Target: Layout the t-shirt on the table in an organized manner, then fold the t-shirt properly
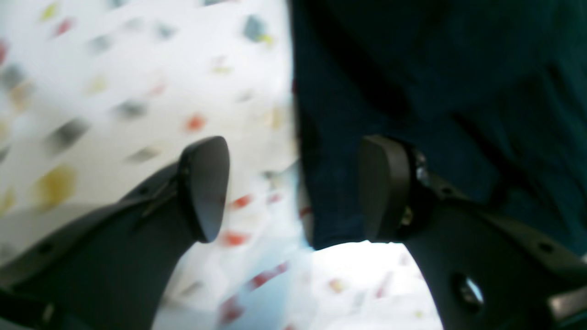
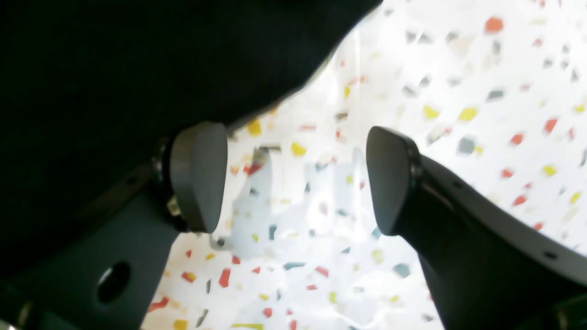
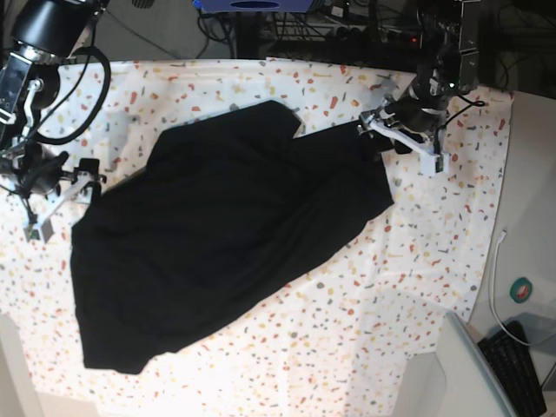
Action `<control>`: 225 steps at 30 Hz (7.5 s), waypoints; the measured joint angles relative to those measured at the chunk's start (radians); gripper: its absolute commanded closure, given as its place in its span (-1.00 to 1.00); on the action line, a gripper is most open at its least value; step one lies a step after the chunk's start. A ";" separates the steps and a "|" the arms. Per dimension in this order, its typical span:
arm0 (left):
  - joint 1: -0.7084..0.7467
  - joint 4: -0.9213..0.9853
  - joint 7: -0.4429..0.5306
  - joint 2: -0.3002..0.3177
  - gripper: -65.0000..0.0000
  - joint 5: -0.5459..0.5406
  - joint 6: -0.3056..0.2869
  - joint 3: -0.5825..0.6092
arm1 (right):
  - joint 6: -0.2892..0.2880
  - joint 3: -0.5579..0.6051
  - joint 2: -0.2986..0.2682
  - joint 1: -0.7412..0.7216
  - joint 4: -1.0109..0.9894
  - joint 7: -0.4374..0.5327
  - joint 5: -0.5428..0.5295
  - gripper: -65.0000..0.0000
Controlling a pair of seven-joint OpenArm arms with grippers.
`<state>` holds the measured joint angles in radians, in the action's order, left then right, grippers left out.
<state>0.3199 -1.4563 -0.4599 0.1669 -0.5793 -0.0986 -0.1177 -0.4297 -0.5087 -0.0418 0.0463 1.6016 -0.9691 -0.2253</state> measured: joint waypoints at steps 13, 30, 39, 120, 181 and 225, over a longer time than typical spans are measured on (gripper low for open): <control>-0.089 0.180 0.064 0.003 1.00 -0.032 -0.033 0.066 | -0.005 0.006 0.133 0.104 -0.074 0.069 0.000 -0.38; -0.085 0.180 0.057 0.024 1.00 -0.039 -0.041 0.069 | -0.140 0.087 0.139 0.104 -0.216 0.112 -0.112 -0.35; -0.082 0.172 0.052 0.056 1.00 -0.039 -0.042 0.073 | -0.154 0.120 0.146 0.145 -0.210 0.079 -0.112 1.00; 0.127 -0.228 -0.109 0.105 -0.36 0.136 0.151 -0.020 | -0.147 -0.002 -0.204 -0.009 -0.313 0.009 -0.098 0.04; 0.068 0.032 -0.105 0.091 -0.33 -0.267 -0.014 -0.294 | -0.072 -0.065 -0.035 0.182 -0.254 0.241 -0.115 1.00; 0.068 0.034 -0.105 0.089 -0.33 -0.267 -0.014 -0.291 | -0.260 -0.251 -0.132 0.070 -0.476 0.338 -0.115 -0.12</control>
<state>0.3882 -1.4220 -0.5652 0.2554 -0.8463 -0.1127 -0.4084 -0.6895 -0.7601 -0.1738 0.1162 1.1252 -0.6312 -0.3405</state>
